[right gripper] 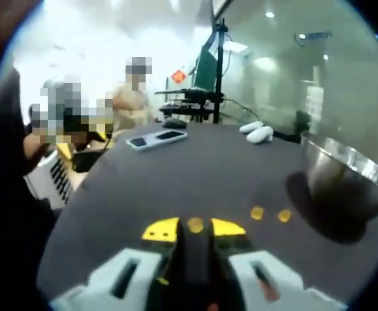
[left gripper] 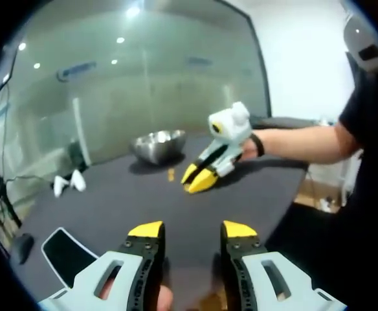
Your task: Pick up the QQ candy scattered on the table and place it into the stainless steel bowl on the table
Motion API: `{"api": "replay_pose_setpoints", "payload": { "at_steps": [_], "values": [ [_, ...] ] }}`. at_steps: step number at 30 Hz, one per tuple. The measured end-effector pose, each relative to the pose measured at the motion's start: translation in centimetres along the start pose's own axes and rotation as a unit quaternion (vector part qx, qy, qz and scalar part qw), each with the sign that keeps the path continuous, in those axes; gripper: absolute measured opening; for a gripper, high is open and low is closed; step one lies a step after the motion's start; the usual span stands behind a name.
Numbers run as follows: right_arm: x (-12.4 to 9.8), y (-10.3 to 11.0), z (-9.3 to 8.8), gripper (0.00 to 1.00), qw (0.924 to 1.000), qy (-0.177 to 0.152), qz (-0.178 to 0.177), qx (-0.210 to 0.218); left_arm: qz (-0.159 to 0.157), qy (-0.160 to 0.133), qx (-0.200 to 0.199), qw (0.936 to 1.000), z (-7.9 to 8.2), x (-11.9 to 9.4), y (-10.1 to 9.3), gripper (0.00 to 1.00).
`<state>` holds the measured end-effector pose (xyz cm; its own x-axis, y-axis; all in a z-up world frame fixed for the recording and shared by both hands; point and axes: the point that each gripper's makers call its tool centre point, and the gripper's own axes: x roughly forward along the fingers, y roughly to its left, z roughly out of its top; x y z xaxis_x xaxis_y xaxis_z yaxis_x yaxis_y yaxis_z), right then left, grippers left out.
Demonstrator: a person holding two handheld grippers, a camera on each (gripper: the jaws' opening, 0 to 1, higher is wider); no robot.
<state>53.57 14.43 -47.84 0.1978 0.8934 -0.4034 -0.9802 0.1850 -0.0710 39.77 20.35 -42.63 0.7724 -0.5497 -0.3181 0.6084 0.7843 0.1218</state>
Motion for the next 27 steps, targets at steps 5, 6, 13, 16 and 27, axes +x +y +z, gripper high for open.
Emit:
{"api": "replay_pose_setpoints", "payload": {
  "at_steps": [5, 6, 13, 16, 27],
  "values": [
    [0.52, 0.38, 0.16, 0.16, 1.0000, -0.001, 0.008, 0.001, 0.001, -0.002, -0.001, 1.0000, 0.19, -0.06, 0.14, 0.36],
    [0.62, 0.39, 0.19, 0.16, 1.0000, -0.001, 0.009, 0.002, 0.001, -0.003, 0.000, 1.0000, 0.27, -0.06, 0.16, 0.36],
    [0.85, 0.34, 0.23, 0.10, 0.9999, -0.001, 0.009, 0.008, 0.000, 0.000, 0.001, 1.0000, 0.12, 0.02, 0.14, 0.36],
    [0.86, 0.32, 0.22, 0.10, 0.9999, -0.002, 0.009, 0.011, 0.005, -0.005, 0.000, 1.0000, 0.38, -0.10, 0.39, 0.35],
    [0.95, 0.17, 0.17, 0.10, 0.9999, -0.006, 0.004, 0.015, 0.001, -0.003, 0.006, 1.0000, 0.54, 0.16, 0.08, 0.35]
  ]
}}
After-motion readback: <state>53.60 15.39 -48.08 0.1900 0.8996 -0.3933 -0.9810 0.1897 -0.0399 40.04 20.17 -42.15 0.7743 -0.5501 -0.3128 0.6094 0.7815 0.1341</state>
